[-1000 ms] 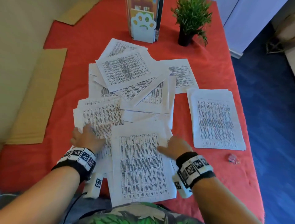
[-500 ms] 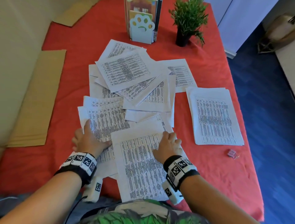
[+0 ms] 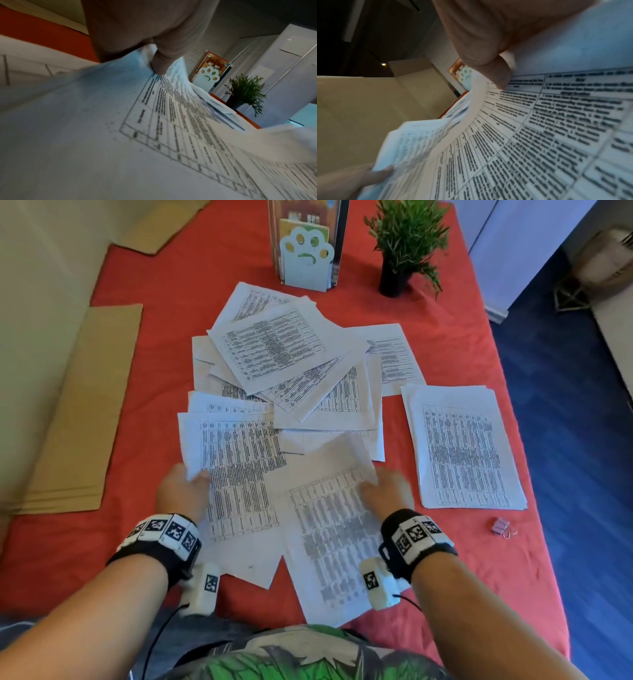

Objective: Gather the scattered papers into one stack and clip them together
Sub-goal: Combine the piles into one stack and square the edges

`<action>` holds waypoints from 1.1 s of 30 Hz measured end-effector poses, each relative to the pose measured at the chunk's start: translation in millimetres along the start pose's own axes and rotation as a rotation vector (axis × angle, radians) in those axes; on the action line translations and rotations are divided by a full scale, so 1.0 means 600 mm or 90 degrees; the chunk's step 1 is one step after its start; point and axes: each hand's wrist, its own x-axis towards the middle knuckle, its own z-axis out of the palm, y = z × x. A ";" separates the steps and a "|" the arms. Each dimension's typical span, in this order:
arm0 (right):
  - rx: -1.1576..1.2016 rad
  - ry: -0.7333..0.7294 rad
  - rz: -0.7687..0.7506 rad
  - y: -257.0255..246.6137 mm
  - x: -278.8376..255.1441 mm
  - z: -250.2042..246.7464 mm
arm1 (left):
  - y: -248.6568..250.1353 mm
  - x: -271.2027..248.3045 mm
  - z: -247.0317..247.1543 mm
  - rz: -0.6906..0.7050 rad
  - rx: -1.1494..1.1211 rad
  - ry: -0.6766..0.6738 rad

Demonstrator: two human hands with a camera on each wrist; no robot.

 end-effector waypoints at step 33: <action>0.705 -0.155 -0.178 -0.070 0.044 -0.076 | 0.112 0.004 -0.019 0.080 -0.271 -0.227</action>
